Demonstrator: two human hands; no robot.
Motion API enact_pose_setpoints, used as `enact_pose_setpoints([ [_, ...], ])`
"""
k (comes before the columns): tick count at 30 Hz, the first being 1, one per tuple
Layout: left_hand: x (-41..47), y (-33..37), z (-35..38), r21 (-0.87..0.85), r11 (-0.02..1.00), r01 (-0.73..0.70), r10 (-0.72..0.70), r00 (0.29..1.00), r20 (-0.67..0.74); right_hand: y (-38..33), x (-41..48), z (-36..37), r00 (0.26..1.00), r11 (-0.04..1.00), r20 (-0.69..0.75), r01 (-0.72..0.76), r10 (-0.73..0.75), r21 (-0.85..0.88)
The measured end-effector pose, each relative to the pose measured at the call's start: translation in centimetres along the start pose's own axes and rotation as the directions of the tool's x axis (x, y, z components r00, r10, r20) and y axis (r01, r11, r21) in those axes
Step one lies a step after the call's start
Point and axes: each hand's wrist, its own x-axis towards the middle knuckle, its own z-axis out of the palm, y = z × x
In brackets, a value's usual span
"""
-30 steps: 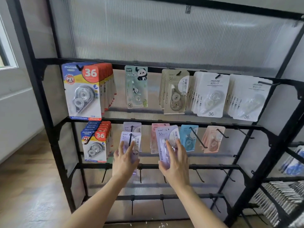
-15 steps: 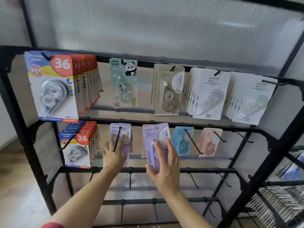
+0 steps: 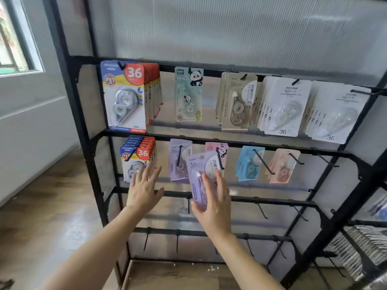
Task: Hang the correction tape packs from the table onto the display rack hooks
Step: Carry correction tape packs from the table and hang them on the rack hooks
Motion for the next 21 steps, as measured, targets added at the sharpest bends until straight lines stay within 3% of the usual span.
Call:
enact_pose_setpoints([
  [9,-4.0,-2.4,-3.5,0.042,0.996,0.073,-0.072,0.997,-0.034,-5.2,-0.8,2.1,0.982,1.0,0.19,-0.02,0.023,-0.017],
  [21,-3.9,-2.2,-5.1,-0.008,0.996,0.092,-0.093,0.995,-0.038,-4.9,-0.3,4.2,0.951,0.985,0.261,-0.146,0.165,-0.093],
])
